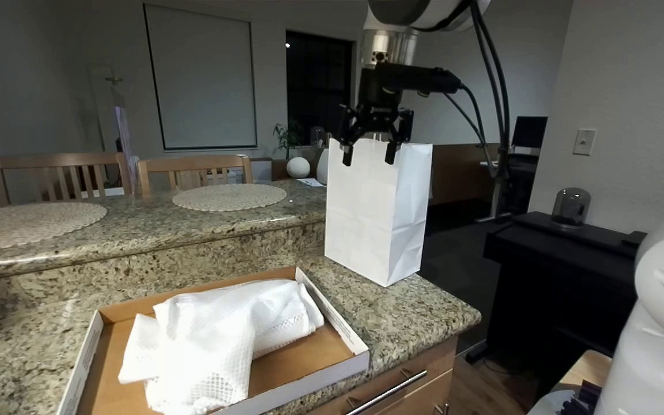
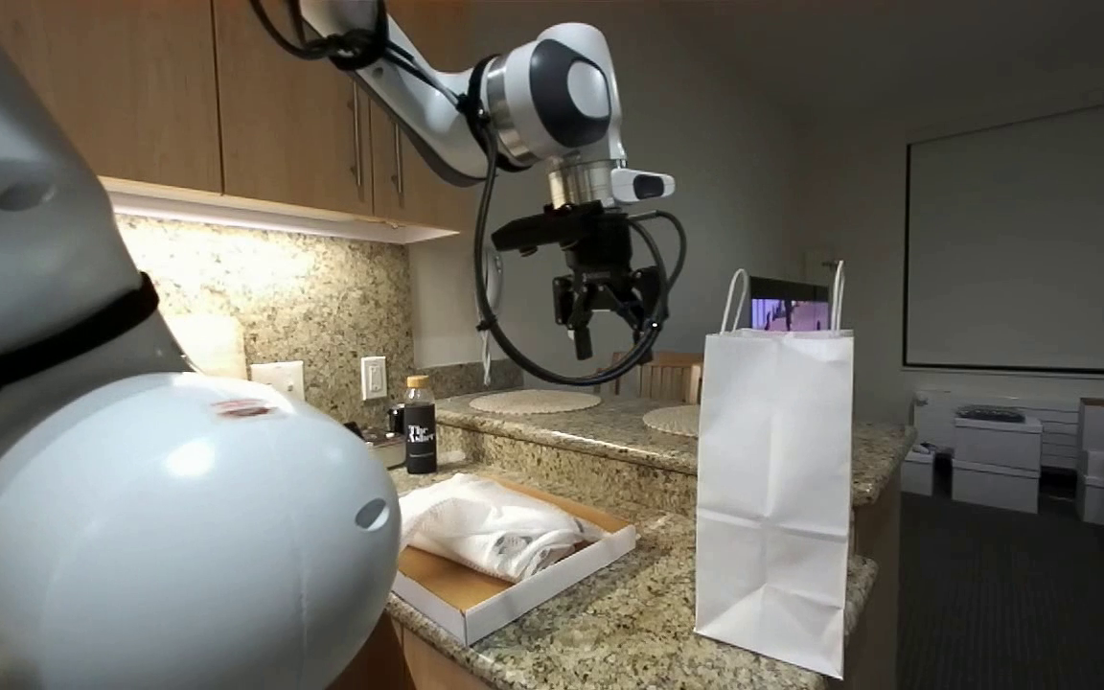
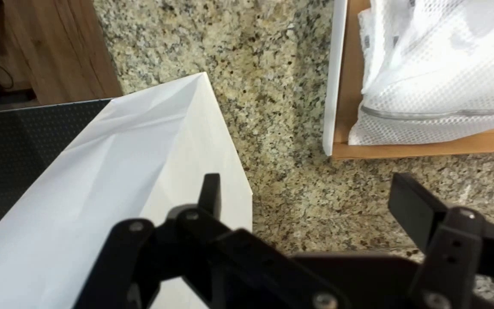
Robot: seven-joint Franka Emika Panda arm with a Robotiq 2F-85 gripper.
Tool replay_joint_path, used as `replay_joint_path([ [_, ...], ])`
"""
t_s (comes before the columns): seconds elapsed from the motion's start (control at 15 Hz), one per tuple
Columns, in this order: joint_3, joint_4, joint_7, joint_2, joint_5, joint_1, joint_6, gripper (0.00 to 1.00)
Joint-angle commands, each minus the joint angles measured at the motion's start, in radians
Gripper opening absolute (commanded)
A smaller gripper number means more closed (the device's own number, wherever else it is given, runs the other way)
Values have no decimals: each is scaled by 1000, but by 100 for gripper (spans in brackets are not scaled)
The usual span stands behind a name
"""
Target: Pick one towel from the table and put it in the white bag.
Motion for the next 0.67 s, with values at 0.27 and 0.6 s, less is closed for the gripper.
replay_joint_path([
  [0.27,162,16,101,50,53,128,107,100],
  [0.6,222,60,100,247,98,189,248,100],
])
